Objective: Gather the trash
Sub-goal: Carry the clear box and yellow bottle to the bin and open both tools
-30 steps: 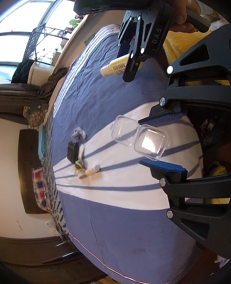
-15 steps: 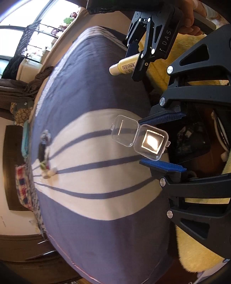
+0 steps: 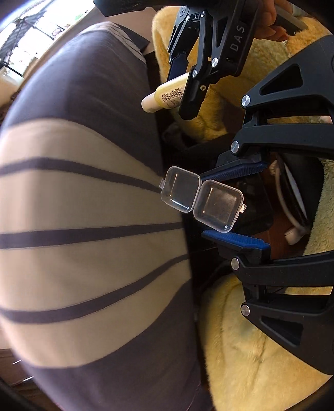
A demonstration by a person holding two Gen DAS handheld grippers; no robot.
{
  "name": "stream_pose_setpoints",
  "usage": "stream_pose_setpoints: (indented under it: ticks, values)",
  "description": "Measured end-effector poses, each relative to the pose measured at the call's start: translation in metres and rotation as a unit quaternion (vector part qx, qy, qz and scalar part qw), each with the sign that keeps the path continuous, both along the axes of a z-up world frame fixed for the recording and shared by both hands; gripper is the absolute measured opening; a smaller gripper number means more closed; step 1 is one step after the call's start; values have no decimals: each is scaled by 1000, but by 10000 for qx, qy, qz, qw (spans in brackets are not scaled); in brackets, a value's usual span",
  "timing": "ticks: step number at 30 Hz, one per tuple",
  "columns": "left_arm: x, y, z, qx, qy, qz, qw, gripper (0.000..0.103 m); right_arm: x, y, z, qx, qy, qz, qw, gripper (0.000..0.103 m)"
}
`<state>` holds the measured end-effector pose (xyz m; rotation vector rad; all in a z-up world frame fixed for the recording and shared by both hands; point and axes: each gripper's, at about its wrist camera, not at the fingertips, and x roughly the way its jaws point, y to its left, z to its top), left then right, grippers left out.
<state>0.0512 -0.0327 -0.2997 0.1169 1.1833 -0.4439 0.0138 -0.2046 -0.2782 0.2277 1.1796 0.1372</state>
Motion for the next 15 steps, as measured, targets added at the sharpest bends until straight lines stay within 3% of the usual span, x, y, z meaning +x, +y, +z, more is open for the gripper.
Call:
stream_pose_setpoints:
  ticks: [8,13,15]
  values:
    - [11,-6,-43,141,782,-134,9967,37,17,5,-31,98,484,36,9988,54]
    - [13,-10,-49,160,946,-185,9952,37,24,15,-36,64,540,87,9985,55]
    - [13,-11,-50,190,985,-212,9947,43,22,13,-36,79,506,101,9986,55]
